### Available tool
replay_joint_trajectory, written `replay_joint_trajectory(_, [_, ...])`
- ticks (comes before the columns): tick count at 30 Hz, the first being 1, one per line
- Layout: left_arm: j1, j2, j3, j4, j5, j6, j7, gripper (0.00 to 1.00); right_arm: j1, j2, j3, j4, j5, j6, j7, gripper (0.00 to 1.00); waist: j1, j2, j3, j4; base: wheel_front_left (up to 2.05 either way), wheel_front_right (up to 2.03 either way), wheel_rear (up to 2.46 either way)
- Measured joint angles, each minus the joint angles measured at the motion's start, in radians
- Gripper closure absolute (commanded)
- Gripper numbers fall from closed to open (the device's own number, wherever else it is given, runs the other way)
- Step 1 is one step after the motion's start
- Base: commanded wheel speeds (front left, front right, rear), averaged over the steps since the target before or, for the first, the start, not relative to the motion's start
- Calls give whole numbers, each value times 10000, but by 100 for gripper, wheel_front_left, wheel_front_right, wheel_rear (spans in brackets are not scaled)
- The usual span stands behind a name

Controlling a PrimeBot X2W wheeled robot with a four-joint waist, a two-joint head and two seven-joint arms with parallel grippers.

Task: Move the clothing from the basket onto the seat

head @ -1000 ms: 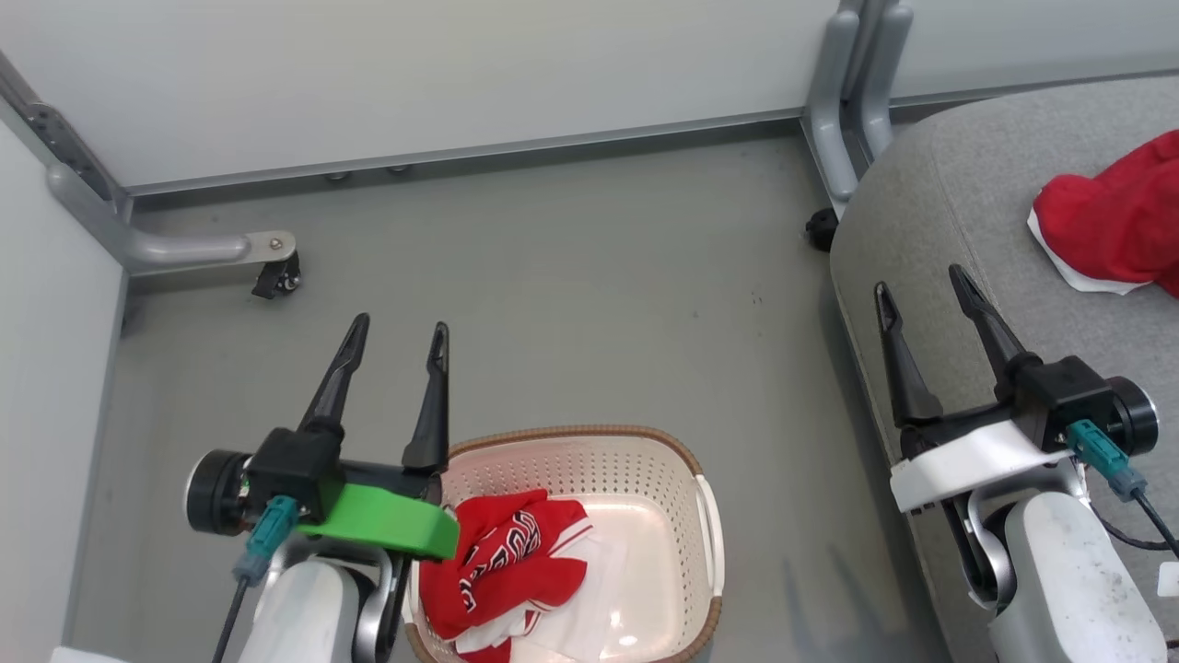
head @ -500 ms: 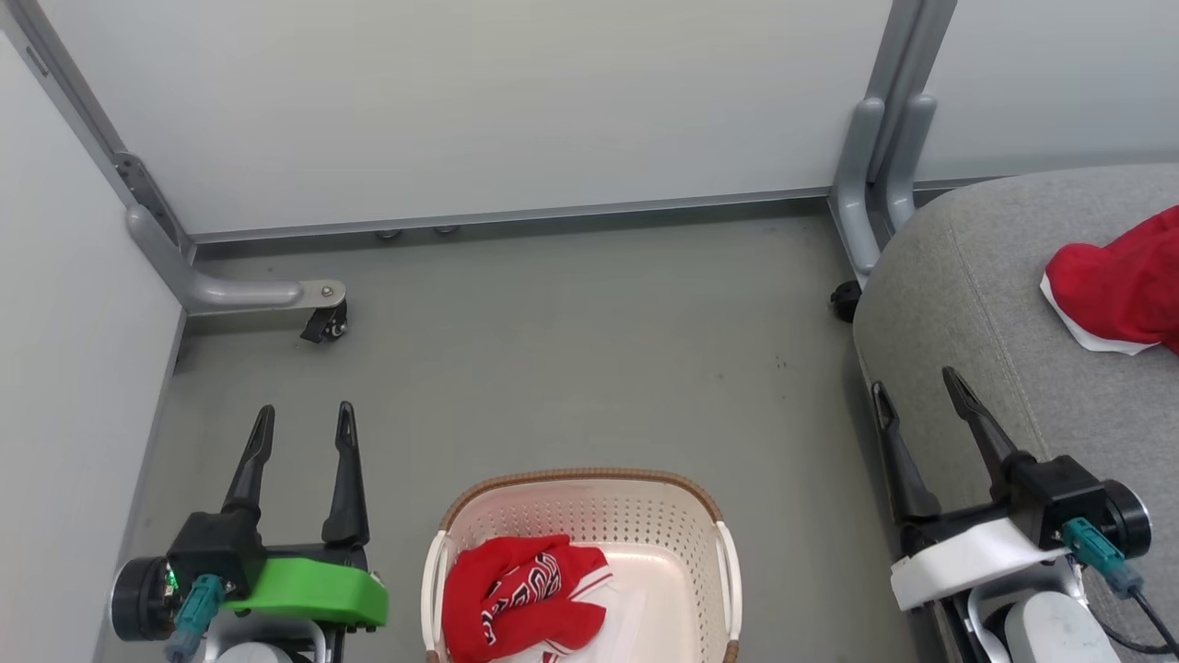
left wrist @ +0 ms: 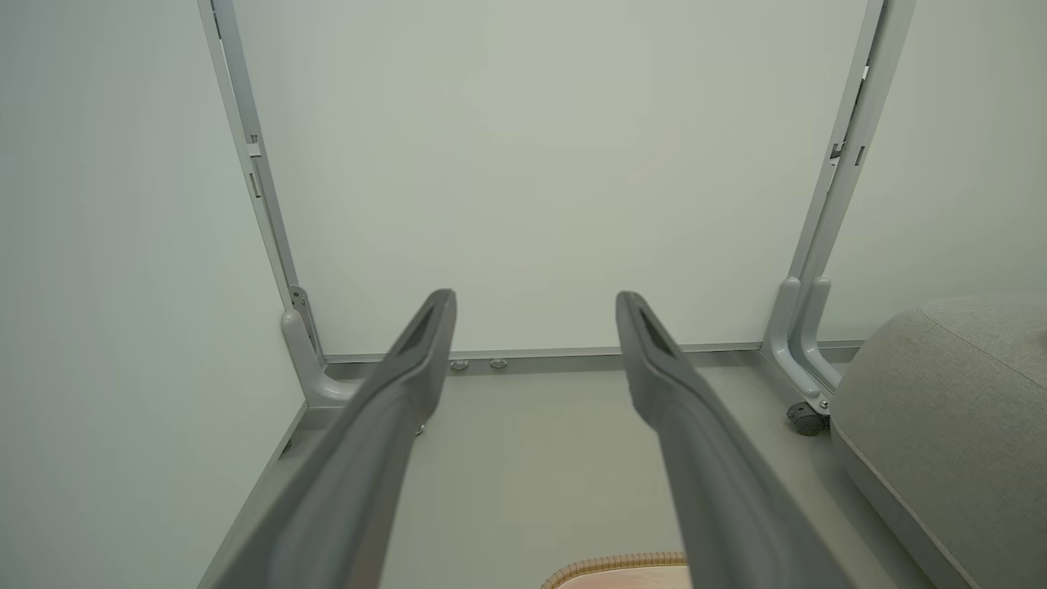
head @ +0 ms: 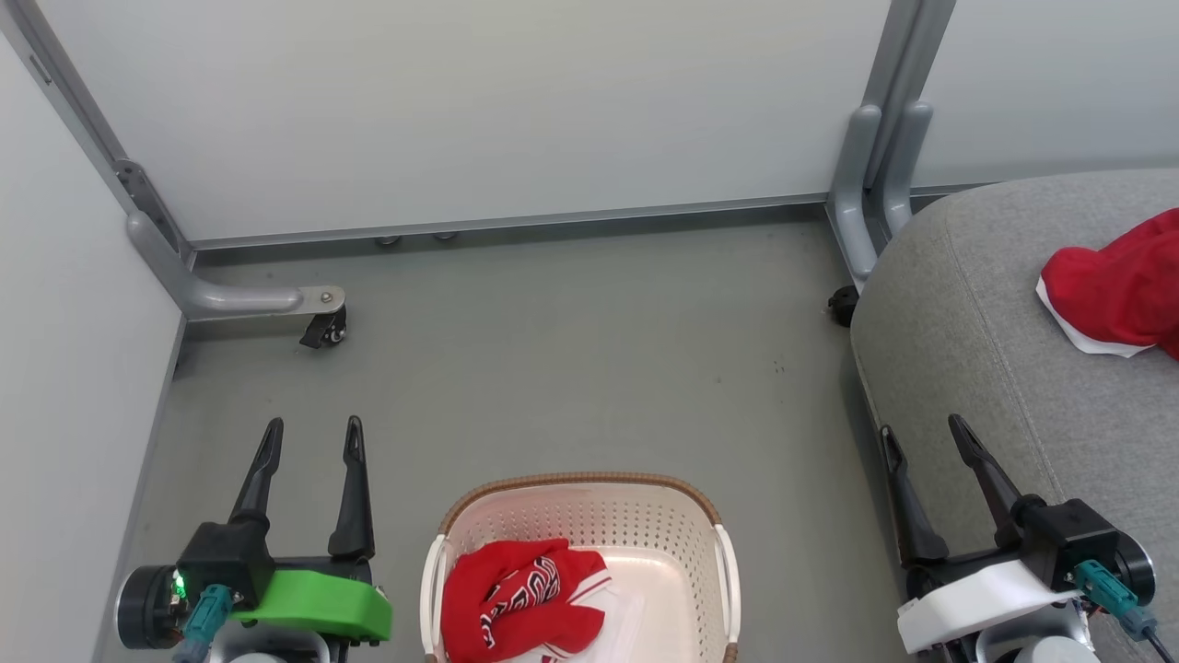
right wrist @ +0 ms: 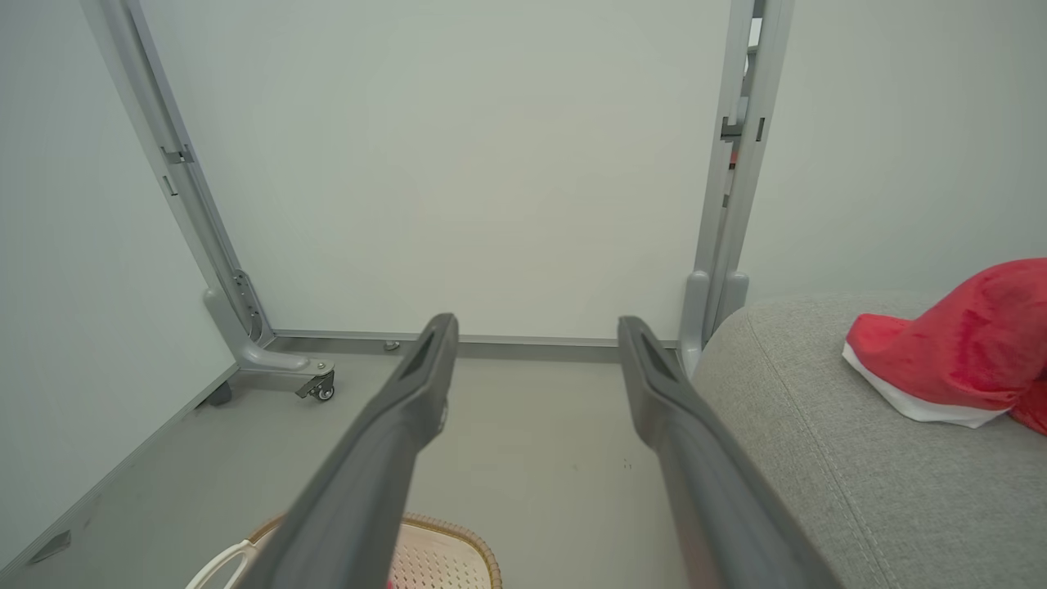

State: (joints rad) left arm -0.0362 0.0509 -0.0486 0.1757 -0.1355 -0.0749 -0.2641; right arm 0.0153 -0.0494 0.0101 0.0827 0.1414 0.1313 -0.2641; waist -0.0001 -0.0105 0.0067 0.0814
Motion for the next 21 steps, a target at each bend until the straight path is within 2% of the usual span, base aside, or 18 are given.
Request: replay_joint_trajectory(21, [-24,-4,-42,63,-17,0,0,0,-45,0,13,15,-19,0,-2,0,0,0,144,-30,0,0,0])
